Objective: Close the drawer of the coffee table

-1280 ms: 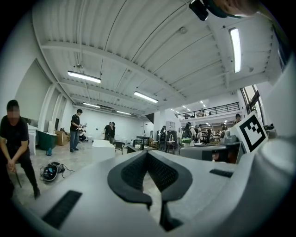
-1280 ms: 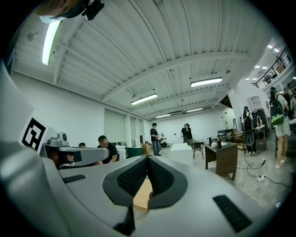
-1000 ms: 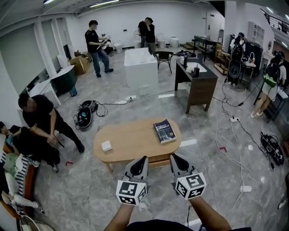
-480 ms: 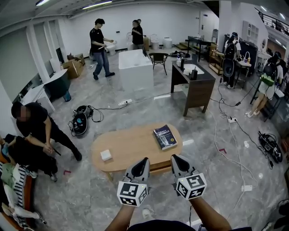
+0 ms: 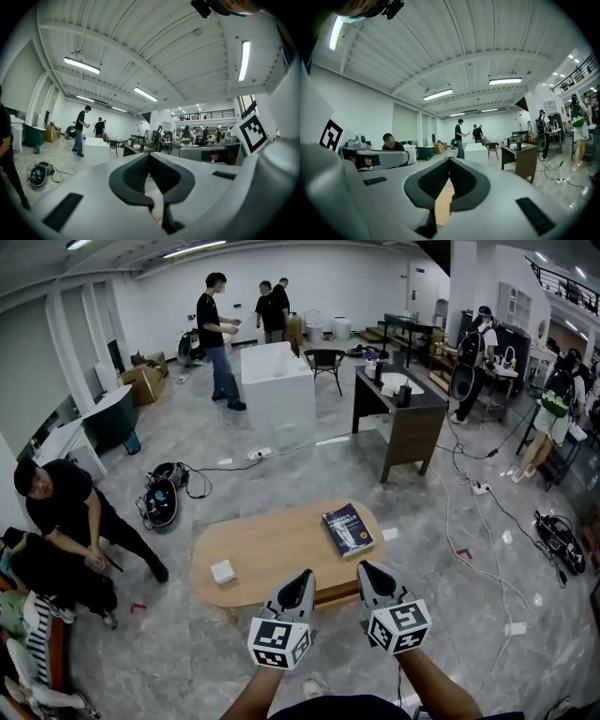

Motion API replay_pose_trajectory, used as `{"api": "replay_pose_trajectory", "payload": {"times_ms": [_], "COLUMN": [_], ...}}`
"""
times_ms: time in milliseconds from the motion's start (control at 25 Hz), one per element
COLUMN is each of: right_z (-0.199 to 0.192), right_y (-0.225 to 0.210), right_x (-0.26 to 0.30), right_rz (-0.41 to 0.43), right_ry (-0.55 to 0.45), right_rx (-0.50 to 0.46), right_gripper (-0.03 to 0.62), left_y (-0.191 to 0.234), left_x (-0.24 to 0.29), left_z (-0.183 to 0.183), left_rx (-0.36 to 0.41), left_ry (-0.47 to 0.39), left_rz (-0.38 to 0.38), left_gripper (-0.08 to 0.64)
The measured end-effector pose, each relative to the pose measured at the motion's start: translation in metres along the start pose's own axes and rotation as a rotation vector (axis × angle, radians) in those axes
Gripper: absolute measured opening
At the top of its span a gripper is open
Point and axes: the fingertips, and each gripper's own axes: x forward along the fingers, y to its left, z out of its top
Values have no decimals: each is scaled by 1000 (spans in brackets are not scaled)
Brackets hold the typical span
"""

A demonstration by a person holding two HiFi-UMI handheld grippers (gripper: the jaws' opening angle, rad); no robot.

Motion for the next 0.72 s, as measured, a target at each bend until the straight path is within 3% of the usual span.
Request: {"api": "replay_pose_trajectory", "payload": {"times_ms": [440,720], "right_z": [-17,-23], "right_y": [5,-17], "right_x": [18,24], "right_rz": [-32,-57], "right_ry": [30,42], "right_rx": [0,14], "right_gripper": [12,12], "left_y": [24,21], "left_x": [9,32], "left_z": [-8,-19], "left_rx": [-14,-27], "left_ry": [6,32], "left_rz": [-30,-46], "left_gripper": [-2,-2]}}
